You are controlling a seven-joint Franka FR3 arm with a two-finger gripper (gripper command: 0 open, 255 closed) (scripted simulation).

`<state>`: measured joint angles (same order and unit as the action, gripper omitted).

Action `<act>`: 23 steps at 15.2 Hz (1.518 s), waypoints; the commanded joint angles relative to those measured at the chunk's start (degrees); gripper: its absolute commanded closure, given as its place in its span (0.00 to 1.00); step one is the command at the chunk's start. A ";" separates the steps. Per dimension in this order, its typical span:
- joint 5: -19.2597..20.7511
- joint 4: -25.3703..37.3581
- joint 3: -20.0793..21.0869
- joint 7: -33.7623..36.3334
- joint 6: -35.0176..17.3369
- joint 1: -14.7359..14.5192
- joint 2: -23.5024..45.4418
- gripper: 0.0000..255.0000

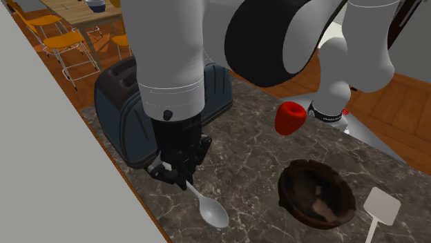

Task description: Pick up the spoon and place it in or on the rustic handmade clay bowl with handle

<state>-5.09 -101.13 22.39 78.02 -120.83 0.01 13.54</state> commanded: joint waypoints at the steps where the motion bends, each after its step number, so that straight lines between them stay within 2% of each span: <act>1: -0.10 0.99 0.00 -0.01 1.36 0.10 -0.36 1.00; 10: -0.24 6.19 0.10 0.61 7.60 0.17 -1.50 1.00; 16: -5.23 -8.29 1.86 1.50 4.38 -0.43 -13.93 1.00; 23: -11.28 -21.22 3.55 3.23 3.47 -3.28 -27.44 1.00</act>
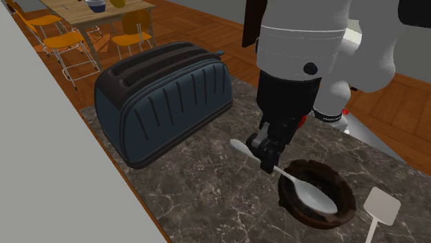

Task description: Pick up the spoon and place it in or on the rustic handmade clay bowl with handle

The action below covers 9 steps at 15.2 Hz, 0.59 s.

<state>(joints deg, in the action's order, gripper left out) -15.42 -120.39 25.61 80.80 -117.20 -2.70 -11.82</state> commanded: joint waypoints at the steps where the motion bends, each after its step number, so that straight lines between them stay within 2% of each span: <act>1: -1.80 -3.52 0.57 0.81 -0.08 -1.14 -3.93 1.00; 7: -6.56 -11.50 2.21 3.90 1.32 -5.25 -14.65 1.00; 9: -7.12 -12.81 2.53 4.17 0.75 -5.76 -15.51 1.00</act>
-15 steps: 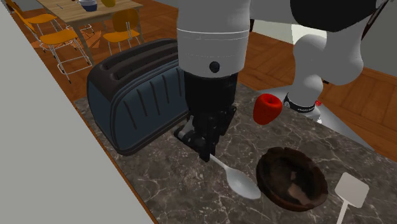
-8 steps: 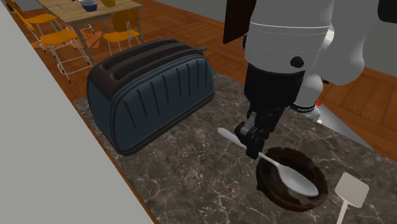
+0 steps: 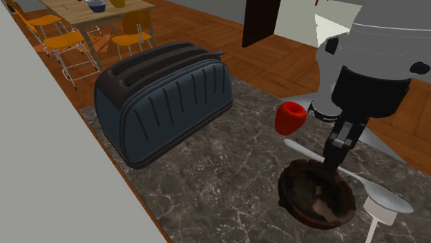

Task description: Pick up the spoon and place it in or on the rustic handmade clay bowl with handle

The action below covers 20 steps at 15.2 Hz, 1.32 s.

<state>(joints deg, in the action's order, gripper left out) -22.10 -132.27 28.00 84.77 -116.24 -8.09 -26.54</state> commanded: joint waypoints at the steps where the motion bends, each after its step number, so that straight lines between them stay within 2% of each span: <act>1: -0.56 -1.58 0.31 0.09 -1.00 -0.42 -0.65 1.00; 14: -2.16 -9.19 2.77 -1.31 -11.99 -0.82 2.83 1.00; 20: -2.15 -9.19 2.77 -1.31 -11.99 -0.82 2.83 1.00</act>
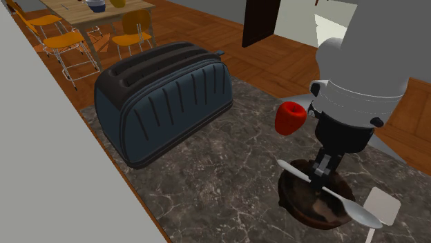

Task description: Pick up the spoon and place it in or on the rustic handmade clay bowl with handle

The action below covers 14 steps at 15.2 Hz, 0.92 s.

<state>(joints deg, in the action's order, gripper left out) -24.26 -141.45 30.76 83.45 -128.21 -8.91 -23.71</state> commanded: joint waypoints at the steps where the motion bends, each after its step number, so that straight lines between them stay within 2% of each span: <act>1: 0.00 0.00 0.01 0.01 -0.02 0.00 0.01 1.00; 2: 0.00 0.00 0.00 0.00 -0.01 0.00 0.01 1.00; 3: 0.00 0.00 0.00 0.00 -0.01 0.00 0.01 0.00; 8: 0.00 0.00 0.00 0.00 -0.01 0.00 0.01 0.00; 12: 0.69 3.77 -2.75 -0.14 8.21 0.07 -4.26 0.00; 14: 0.70 3.77 -2.77 -0.14 8.20 0.05 -4.25 0.00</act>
<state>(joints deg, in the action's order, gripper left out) -23.67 -138.03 28.17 83.33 -120.56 -8.91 -27.84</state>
